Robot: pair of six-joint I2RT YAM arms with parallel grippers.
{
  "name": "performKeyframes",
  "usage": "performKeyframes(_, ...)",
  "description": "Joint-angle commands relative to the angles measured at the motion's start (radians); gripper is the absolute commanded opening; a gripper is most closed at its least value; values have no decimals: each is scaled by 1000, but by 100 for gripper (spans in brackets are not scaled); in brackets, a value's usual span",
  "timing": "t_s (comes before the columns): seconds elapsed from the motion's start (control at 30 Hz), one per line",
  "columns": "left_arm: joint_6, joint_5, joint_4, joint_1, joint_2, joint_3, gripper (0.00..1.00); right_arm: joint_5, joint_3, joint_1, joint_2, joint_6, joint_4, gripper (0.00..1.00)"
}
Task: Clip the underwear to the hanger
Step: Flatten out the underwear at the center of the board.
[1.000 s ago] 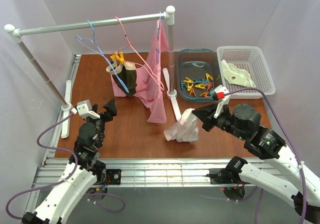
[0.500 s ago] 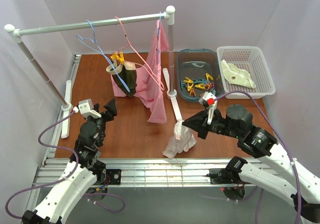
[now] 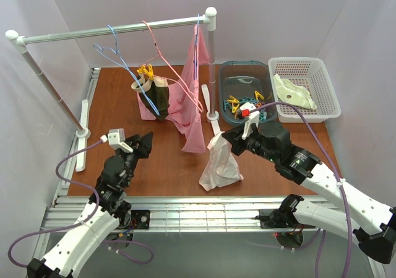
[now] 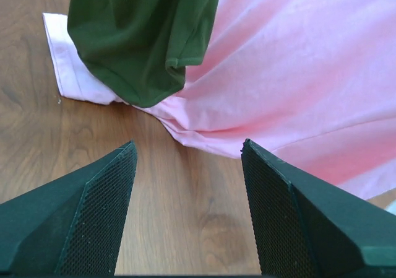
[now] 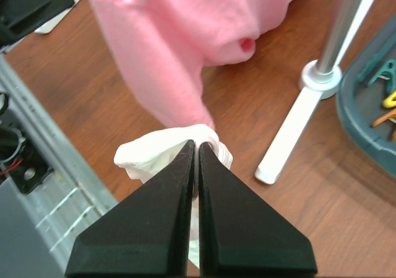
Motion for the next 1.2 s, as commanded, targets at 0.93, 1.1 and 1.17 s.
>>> performKeyframes(0.93, 7, -499, 432, -778, 747, 16, 74, -151, -17, -204, 103, -11, 214, 1)
performKeyframes(1.1, -86, -465, 480, -779, 889, 40, 63, -168, -43, -205, 34, -1, 196, 1)
performKeyframes(1.17, -91, -484, 489, -779, 901, 36, 62, -170, -42, -205, 17, -6, 176, 1)
